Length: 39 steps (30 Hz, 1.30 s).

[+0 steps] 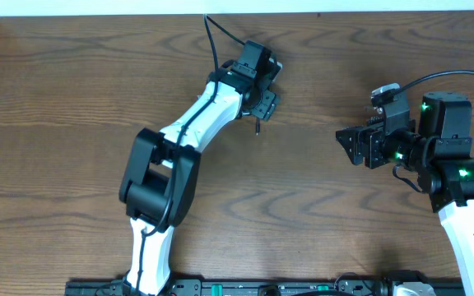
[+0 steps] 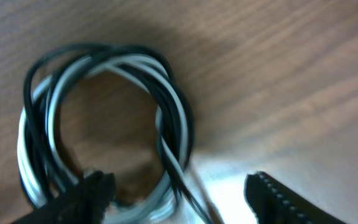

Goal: Untangle cables

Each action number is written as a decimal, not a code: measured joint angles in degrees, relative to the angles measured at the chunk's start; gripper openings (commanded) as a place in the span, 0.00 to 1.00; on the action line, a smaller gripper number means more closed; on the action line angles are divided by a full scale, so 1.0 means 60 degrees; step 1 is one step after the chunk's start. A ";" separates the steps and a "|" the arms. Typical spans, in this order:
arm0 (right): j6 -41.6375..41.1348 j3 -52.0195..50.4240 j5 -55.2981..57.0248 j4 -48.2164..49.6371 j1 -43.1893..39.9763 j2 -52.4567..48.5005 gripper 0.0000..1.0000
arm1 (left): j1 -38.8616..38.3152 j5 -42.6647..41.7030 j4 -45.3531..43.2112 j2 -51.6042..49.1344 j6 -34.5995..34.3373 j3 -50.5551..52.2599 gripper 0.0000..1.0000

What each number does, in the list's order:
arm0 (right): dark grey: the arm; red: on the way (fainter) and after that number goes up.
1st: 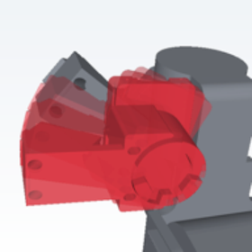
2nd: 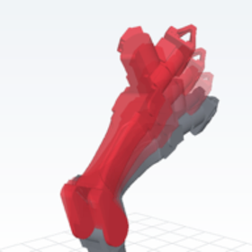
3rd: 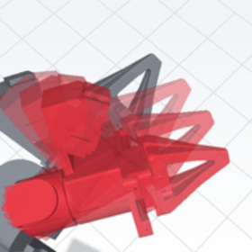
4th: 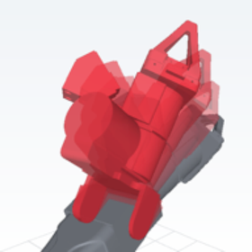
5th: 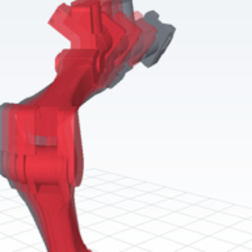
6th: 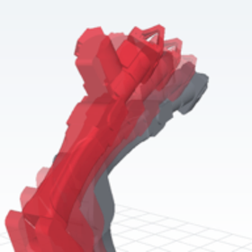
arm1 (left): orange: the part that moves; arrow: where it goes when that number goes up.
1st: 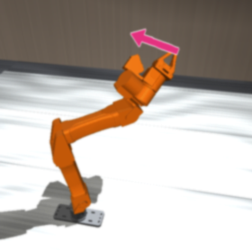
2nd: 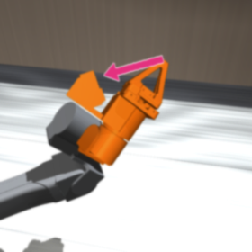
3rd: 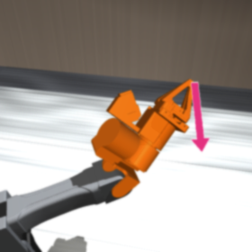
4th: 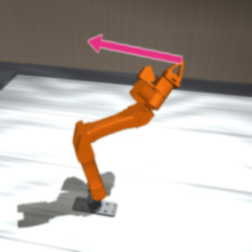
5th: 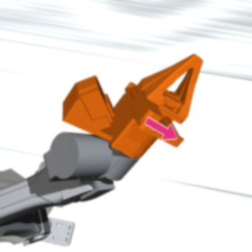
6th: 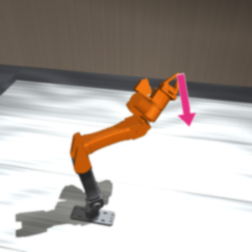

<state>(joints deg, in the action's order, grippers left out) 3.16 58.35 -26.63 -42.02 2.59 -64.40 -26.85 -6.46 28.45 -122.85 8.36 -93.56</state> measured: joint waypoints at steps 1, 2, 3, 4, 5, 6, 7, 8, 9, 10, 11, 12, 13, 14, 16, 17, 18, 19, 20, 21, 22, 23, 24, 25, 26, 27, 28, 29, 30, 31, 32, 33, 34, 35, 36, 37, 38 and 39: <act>0.0000 0.0000 -0.0004 -0.0022 0.0000 0.0000 0.75 | 0.0000 0.0069 -0.0189 -0.0120 -0.0117 0.0000 0.59; 0.0000 0.0000 0.0000 -0.0033 0.0000 0.0000 0.74 | 0.0000 0.0117 -0.0390 -0.0233 -0.0229 0.0000 0.55; 0.0000 0.0000 0.0000 -0.0040 0.0000 0.0000 0.74 | 0.0000 0.0164 -0.0576 -0.0328 -0.0382 0.0000 0.49; 0.0000 0.0000 -0.0004 -0.0047 0.0000 0.0000 0.73 | 0.0004 0.0197 -0.0754 -0.0444 -0.0583 0.0000 0.46; 0.0000 0.0000 0.0000 -0.0062 0.0000 0.0000 0.73 | 0.0004 0.0219 -0.0867 -0.0521 -0.0659 0.0000 0.42; 0.0000 0.0000 0.0000 -0.0073 0.0000 0.0000 0.72 | 0.0004 0.0248 -0.0925 -0.0572 -0.0714 0.0000 0.39; 0.0000 0.0000 0.0000 -0.0080 0.0000 0.0000 0.72 | 0.0000 0.0277 -0.0965 -0.0637 -0.0834 0.0000 0.36; 0.0000 0.0000 0.0000 -0.0080 0.0000 0.0000 0.72 | 0.0000 0.0291 -0.0987 -0.0674 -0.0892 0.0000 0.36; 0.0000 0.0000 0.0000 -0.0087 0.0000 0.0000 0.72 | 0.0000 0.0317 -0.0987 -0.0703 -0.0951 0.0000 0.36; 0.0000 0.0000 0.0000 -0.0091 0.0000 0.0000 0.72 | 0.0000 0.0324 -0.0980 -0.0725 -0.0987 0.0000 0.34; 0.0000 0.0000 0.0000 -0.0091 0.0000 0.0000 0.72 | 0.0000 0.0324 -0.0962 -0.0736 -0.1056 0.0000 0.32; 0.0000 0.0000 0.0004 -0.0091 0.0000 0.0000 0.72 | 0.0000 0.0324 -0.0922 -0.0739 -0.1137 0.0000 0.29; 0.0000 0.0000 0.0007 -0.0095 0.0000 0.0000 0.72 | 0.0000 0.0324 -0.0885 -0.0739 -0.1191 0.0000 0.25; 0.0000 0.0000 0.0007 -0.0098 0.0000 0.0000 0.72 | 0.0000 0.0324 -0.0845 -0.0739 -0.1231 0.0000 0.19; 0.0000 0.0000 0.0007 -0.0102 0.0000 0.0000 0.72 | 0.0000 0.0328 -0.0780 -0.0739 -0.1304 0.0000 0.08; 0.0000 0.0000 0.0007 -0.0106 0.0000 0.0000 0.72 | 0.0000 0.0328 -0.0772 -0.0739 -0.1399 0.0000 0.07; 0.0000 0.0000 0.0011 -0.0106 0.0000 0.0000 0.72 | 0.0000 0.0331 -0.0758 -0.0739 -0.1428 0.0000 0.07; 0.0000 0.0000 0.0007 -0.0106 0.0000 0.0000 0.72 | 0.0000 0.0335 -0.0721 -0.0739 -0.1464 0.0000 0.08; 0.0000 0.0000 0.0007 -0.0106 0.0000 0.0000 0.71 | 0.0000 0.0335 -0.0663 -0.0739 -0.1555 0.0000 0.07; 0.0000 0.0000 0.0011 -0.0106 0.0000 0.0000 0.71 | 0.0000 0.0342 -0.0565 -0.0729 -0.1661 -0.0004 0.07; 0.0000 0.0000 0.0011 -0.0109 0.0000 0.0000 0.71 | 0.0000 0.0353 -0.0423 -0.0670 -0.1796 -0.0004 0.08; -0.0004 0.0000 0.0007 -0.0109 0.0000 0.0000 0.71 | 0.0000 0.0357 -0.0237 -0.0601 -0.1931 -0.0004 0.07; -0.0007 0.0000 0.0011 -0.0109 0.0000 0.0000 0.70 | 0.0000 0.0357 -0.0047 -0.0506 -0.2058 0.0000 0.07; -0.0033 0.0000 0.0011 -0.0106 0.0000 0.0000 0.70 | 0.0000 0.0357 0.0124 -0.0368 -0.2215 0.0000 0.07; -0.0076 0.0000 0.0007 -0.0102 0.0000 0.0000 0.70 | 0.0000 0.0346 0.0368 -0.0193 -0.2397 0.0004 0.07; -0.0149 0.0000 0.0011 -0.0087 0.0000 -0.0011 0.69 | 0.0000 0.0302 0.0612 0.0055 -0.2554 0.0022 0.07; -0.0219 0.0000 0.0011 -0.0091 0.0000 -0.0025 0.69 | 0.0000 0.0200 0.0834 0.0346 -0.2699 0.0040 0.07; -0.0306 0.0000 0.0007 -0.0069 0.0000 -0.0055 0.69 | 0.0011 0.0058 0.1035 0.0663 -0.2820 0.0047 0.07; -0.0433 0.0000 0.0007 -0.0055 0.0000 -0.0102 0.68 | 0.0015 -0.0131 0.1202 0.1038 -0.2936 0.0047 0.07; -0.0561 0.0000 0.0007 -0.0029 0.0000 -0.0171 0.68 | 0.0022 -0.0324 0.1370 0.1410 -0.3031 0.0047 0.07; -0.0718 0.0000 0.0007 -0.0015 0.0000 -0.0273 0.68 | 0.0018 -0.0521 0.1526 0.1792 -0.3151 0.0047 0.07; -0.0878 0.0000 0.0007 0.0018 0.0000 -0.0379 0.67 | 0.0018 -0.0765 0.1698 0.2208 -0.3264 0.0040 0.07; -0.1024 0.0000 0.0004 0.0080 0.0004 -0.0495 0.67 | 0.0015 -0.0962 0.1843 0.2528 -0.3381 0.0025 0.08; -0.1184 0.0000 -0.0007 0.0178 0.0018 -0.0627 0.66 | 0.0007 -0.1158 0.1989 0.2798 -0.3486 0.0004 0.07; -0.1359 0.0000 -0.0040 0.0302 0.0044 -0.0780 0.65 | 0.0007 -0.1355 0.2098 0.2998 -0.3614 -0.0018 0.07; -0.1512 0.0000 -0.0098 0.0419 0.0076 -0.0911 0.65 | 0.0007 -0.1566 0.2222 0.3144 -0.3730 -0.0040 0.07; -0.1676 0.0000 -0.0182 0.0579 0.0120 -0.1045 0.64 | 0.0007 -0.1800 0.2328 0.3228 -0.3891 -0.0051 0.08; -0.1821 0.0000 -0.0280 0.0739 0.0175 -0.1177 0.63 | 0.0007 -0.1989 0.2419 0.3242 -0.3996 -0.0055 0.08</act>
<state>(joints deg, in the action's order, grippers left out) -7.77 58.35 -28.32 -37.58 3.64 -71.46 -26.81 -18.39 42.96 -103.39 -15.62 -93.89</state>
